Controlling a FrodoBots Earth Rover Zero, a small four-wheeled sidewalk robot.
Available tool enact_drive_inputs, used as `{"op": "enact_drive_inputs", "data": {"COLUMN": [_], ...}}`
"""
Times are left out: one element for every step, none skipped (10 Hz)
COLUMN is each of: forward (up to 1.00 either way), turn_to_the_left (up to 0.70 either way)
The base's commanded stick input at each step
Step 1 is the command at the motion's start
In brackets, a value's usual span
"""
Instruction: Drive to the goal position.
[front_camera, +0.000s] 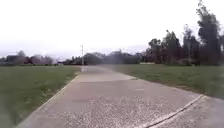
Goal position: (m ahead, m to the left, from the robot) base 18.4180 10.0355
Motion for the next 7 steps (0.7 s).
{"op": "enact_drive_inputs", "data": {"forward": [0.00,0.00,0.02,0.04,0.06,0.06,0.03], "turn_to_the_left": [0.00,0.00,0.00,0.00,0.00,0.00,0.00]}}
